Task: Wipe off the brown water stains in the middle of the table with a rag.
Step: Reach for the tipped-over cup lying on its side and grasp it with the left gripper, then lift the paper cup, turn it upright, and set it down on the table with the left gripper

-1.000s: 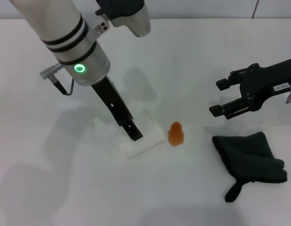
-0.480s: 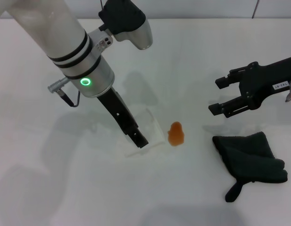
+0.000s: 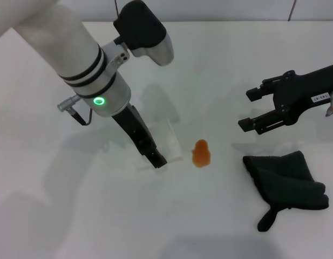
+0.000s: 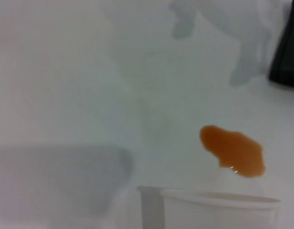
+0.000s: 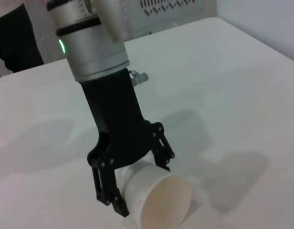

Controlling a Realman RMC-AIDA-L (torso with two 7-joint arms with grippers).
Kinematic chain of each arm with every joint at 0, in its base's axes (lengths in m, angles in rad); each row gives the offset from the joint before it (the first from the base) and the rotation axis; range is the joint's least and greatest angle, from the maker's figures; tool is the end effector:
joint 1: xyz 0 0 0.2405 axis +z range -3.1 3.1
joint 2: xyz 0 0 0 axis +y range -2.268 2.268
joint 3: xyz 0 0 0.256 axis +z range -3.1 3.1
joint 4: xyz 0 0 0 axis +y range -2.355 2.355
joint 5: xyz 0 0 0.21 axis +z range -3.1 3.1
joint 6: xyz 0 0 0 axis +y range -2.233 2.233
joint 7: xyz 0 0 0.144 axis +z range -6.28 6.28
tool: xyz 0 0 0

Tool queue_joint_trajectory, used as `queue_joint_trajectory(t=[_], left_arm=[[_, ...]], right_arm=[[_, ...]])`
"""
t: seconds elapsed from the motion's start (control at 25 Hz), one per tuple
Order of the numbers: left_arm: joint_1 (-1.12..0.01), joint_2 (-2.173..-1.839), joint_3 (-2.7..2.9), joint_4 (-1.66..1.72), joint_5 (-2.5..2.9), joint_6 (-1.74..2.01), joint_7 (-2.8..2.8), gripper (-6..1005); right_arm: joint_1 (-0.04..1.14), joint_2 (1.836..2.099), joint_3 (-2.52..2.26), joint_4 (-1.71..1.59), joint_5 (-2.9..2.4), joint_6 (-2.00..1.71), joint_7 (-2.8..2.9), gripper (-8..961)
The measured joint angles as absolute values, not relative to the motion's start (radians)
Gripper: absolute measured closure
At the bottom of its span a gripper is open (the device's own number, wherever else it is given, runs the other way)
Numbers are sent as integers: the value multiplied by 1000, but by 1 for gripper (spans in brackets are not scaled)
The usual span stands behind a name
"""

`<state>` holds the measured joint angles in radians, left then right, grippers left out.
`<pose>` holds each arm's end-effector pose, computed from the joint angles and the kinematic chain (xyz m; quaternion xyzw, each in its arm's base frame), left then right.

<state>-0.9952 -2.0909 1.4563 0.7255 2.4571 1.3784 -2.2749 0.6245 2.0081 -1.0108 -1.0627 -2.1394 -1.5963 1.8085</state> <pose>-0.1459 0.3817 -0.0807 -0.9553 -0.1943 0.2191 0.0408 0.1941 0.3682 0.0364 -0.9822 0.1545 0.0558 0.0911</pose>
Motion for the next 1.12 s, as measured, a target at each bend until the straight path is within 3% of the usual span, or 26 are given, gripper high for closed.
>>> queue_joint_trajectory(t=[0.76,0.92,1.12], left_arm=[[-953,-2085,1491,744,2427,1304,-2229,169],[-855,-2081,1473,899,2393,1299,-2193,292],[-707,-2081,1347,994,2225,1237,-1997,336]], right_arm=[[624,2009,-1011,-1060,-2140,-1574,1809,117],[625,2007,-1011,-1062,-2140,-1573,1810,117],[636,2007,-1011,-1062,-2140,-1573,1813,117]])
